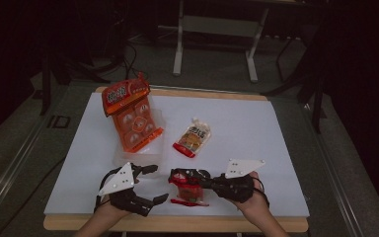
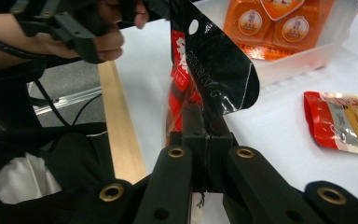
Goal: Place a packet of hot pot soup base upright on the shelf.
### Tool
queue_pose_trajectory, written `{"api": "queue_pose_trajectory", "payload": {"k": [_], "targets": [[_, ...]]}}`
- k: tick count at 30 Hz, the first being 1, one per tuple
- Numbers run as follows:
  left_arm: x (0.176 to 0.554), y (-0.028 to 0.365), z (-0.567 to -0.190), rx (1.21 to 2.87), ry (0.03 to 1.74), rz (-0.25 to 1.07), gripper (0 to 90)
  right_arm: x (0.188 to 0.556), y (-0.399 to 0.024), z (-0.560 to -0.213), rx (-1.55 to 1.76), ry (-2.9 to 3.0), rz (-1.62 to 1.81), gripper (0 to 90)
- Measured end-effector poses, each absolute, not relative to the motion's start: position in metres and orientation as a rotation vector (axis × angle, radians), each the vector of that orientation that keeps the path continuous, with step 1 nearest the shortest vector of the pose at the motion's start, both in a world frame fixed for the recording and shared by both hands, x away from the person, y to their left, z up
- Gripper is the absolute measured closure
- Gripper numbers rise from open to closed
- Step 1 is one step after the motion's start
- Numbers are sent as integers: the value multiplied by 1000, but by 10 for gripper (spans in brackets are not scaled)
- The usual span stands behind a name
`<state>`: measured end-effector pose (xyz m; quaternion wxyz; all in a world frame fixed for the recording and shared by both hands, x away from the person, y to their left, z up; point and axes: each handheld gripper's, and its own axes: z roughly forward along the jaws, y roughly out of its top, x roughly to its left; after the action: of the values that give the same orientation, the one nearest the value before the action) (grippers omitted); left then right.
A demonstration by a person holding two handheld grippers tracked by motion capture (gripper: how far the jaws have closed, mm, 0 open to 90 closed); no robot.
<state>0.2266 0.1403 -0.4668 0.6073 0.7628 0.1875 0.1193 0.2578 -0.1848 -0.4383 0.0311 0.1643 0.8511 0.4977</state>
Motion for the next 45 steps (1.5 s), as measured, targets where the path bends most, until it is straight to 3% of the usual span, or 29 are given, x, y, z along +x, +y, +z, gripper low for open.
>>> {"api": "queue_pose_trajectory", "payload": {"k": [12,22,23,24,28,39,45], "targets": [[235,122,-448,1774,317,197,239,250,-180,-429,452,2622,1549,900],[242,118,-447,1777,311,164,575,250,-181,-429,454,2617,1550,900],[242,117,-447,1788,313,162,642,250,-181,-429,455,2615,1557,900],[243,117,-446,1804,327,176,647,250,-181,-429,455,2617,1555,900],[244,116,-447,1821,342,187,830,250,-180,-430,452,2611,1541,900],[245,114,-438,1827,307,200,872,253,-186,-429,481,2597,1594,895],[245,116,-429,1835,272,229,873,255,-187,-427,496,2572,1595,787]]}}
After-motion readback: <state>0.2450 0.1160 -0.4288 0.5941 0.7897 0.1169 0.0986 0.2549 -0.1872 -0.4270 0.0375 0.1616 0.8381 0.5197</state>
